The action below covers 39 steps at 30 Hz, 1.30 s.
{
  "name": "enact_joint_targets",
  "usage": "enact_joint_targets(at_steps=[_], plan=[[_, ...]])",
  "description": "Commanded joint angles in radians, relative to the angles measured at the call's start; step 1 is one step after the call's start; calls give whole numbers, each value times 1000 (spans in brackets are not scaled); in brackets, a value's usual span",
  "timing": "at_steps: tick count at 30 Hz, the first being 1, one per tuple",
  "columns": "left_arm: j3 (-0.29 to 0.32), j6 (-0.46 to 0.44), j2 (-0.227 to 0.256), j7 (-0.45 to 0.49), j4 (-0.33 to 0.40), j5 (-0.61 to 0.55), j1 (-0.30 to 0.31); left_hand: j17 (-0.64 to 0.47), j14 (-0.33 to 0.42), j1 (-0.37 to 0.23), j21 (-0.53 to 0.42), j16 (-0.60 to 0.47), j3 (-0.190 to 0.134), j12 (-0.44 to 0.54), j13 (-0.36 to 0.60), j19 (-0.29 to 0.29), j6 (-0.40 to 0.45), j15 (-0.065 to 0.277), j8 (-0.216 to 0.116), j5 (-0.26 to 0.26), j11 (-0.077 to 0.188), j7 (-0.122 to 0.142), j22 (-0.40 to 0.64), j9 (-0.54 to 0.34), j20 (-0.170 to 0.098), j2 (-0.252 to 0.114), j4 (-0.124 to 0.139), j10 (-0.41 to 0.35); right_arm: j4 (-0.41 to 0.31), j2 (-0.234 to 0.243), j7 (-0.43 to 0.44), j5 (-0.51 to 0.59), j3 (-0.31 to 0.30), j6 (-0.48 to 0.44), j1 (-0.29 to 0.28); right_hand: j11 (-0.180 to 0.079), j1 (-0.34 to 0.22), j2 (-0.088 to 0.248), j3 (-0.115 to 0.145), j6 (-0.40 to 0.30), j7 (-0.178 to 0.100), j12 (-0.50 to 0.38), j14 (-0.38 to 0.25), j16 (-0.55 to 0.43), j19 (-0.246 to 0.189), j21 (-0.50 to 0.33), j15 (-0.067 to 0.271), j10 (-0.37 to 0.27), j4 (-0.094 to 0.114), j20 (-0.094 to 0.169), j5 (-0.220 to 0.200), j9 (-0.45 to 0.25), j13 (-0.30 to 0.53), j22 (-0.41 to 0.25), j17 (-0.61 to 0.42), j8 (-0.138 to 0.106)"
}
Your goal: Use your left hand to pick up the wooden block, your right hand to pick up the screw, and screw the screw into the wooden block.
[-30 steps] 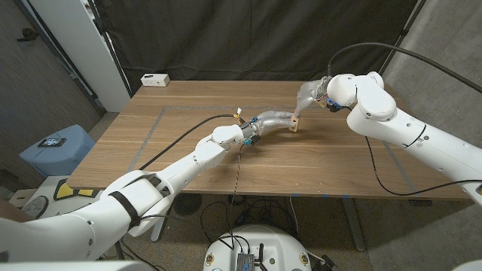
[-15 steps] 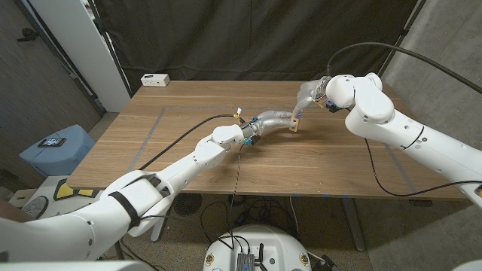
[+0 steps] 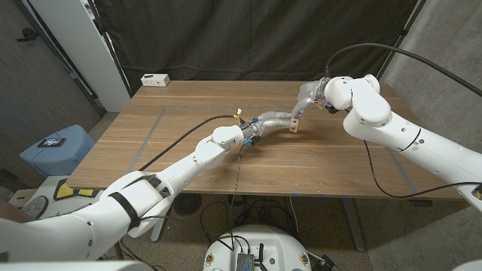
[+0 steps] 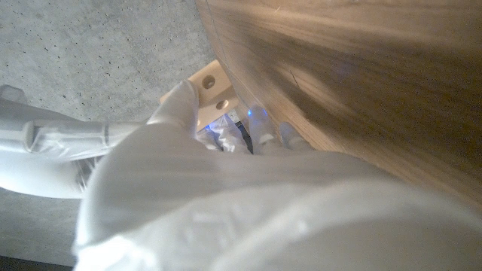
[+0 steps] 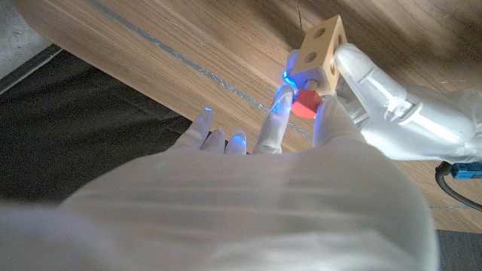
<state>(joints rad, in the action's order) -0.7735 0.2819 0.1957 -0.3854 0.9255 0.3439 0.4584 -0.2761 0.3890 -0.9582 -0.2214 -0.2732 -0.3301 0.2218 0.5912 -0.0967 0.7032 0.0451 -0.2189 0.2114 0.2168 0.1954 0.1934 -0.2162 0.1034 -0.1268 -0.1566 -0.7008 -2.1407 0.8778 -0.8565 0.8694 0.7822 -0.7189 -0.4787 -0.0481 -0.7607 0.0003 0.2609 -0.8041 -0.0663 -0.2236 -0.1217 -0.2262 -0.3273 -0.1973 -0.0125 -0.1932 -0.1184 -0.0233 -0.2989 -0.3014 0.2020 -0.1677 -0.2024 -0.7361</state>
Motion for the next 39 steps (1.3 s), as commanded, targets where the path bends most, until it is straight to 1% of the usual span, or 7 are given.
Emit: enact_joint_targets(at_steps=[1,7,10,24,28,36,39], plan=[[-1,3,-10,-8,-23,3,-9,-1,6,-5,-5,2,-5,7,2,5,1,83,0,4,0,2,1,-4,7,-5,0,7,9,-15,-23,58,5,0,-9,-2,16,2,-1,-23,4,-11,-16,-10,-15,-6,2,-24,6,3,10,-1,3,-2,-3,-11],[-1,5,-13,-11,-29,5,-11,-1,7,-6,-5,2,-6,7,2,5,1,83,0,4,0,1,1,-4,8,-5,0,8,10,-24,-29,90,2,1,-19,-6,35,6,-7,-65,8,-12,-32,-14,-25,-6,6,-46,11,3,22,5,2,-2,-2,-28],[0,6,-14,-11,-30,5,-11,-1,6,-5,-5,2,-6,7,2,4,0,83,0,5,0,2,1,-4,8,-6,1,8,7,-27,-24,101,-5,-2,-30,-8,60,9,-15,-91,9,-14,-40,-15,-29,-4,8,-63,21,4,35,9,2,-2,-3,-37],[1,0,-6,-8,-11,6,-1,0,6,-7,-5,4,-8,8,2,4,0,82,0,5,0,2,1,-4,9,-5,0,7,2,-46,-21,134,-31,-1,-59,1,150,9,-47,-147,27,-12,-60,-17,-40,-2,11,-99,54,6,82,27,1,-3,-4,-53],[1,2,-6,-9,-12,7,-1,1,5,-7,-5,5,-9,8,2,4,0,81,0,6,0,2,1,-4,9,-6,1,8,0,-48,-25,142,-36,3,-62,6,189,5,-62,-154,32,-10,-63,-16,-44,-1,13,-109,70,5,100,34,1,-3,-4,-52],[1,3,-9,-15,-20,9,-5,1,5,-7,-5,5,-10,8,2,4,0,82,0,6,0,3,1,-4,8,-6,1,7,-6,-52,-45,170,-40,6,-66,8,219,-3,-76,-152,36,-7,-67,-15,-47,0,12,-113,79,5,109,40,1,-3,-4,-48],[1,7,-11,-17,-26,8,-8,2,6,-7,-5,5,-10,9,1,4,1,82,0,6,0,3,1,-4,8,-6,1,7,-12,-51,-62,188,-41,3,-68,9,233,-9,-84,-130,33,-4,-68,-13,-47,0,12,-112,83,5,112,38,1,-3,-4,-41]])
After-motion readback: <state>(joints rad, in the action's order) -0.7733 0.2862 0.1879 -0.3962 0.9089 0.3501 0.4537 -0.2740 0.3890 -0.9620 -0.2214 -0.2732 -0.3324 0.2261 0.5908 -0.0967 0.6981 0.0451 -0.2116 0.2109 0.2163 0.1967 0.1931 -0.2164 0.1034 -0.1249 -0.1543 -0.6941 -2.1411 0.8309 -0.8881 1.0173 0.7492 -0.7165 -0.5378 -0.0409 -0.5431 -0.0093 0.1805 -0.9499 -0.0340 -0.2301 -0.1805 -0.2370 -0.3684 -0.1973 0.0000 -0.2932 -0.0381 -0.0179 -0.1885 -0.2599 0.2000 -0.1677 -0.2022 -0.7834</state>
